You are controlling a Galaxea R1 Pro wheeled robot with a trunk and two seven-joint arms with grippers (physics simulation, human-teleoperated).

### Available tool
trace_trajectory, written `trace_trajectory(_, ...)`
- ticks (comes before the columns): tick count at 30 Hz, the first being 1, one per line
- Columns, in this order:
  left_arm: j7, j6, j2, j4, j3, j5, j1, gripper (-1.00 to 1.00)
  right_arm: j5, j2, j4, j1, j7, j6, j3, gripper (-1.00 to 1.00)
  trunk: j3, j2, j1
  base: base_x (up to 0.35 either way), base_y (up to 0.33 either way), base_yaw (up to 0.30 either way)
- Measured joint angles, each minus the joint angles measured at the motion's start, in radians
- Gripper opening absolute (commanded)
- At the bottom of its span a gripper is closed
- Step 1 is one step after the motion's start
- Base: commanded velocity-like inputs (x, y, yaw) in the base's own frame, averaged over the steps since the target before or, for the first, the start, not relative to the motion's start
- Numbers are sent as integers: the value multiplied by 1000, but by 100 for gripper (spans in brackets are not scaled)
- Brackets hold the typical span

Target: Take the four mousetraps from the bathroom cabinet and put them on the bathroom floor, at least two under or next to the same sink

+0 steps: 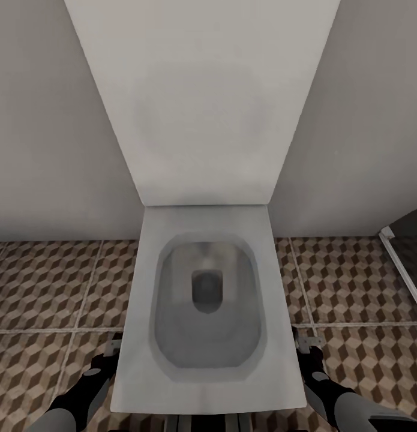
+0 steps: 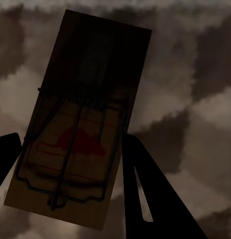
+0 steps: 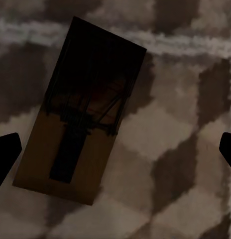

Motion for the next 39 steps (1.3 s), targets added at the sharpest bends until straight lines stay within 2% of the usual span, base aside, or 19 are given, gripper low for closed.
trace_trajectory(5, -1, 0, 0, 0, 0, 0, 0, -100, 0, 0, 0, 0, 0, 0, 0, 100, 0, 0, 0, 0, 0, 0)
trace_trajectory(6, -1, 0, 0, 0, 0, 0, 0, 100, 0, 0, 0, 0, 0, 0, 0, 100, 0, 0, 0, 0, 0, 0)
trace_trajectory(39, -8, 1, 3, 7, -5, 4, 1, 100, 0, 0, 0, 0, 0, 0, -1, 100, 0, 0, 0, 0, 0, 0)
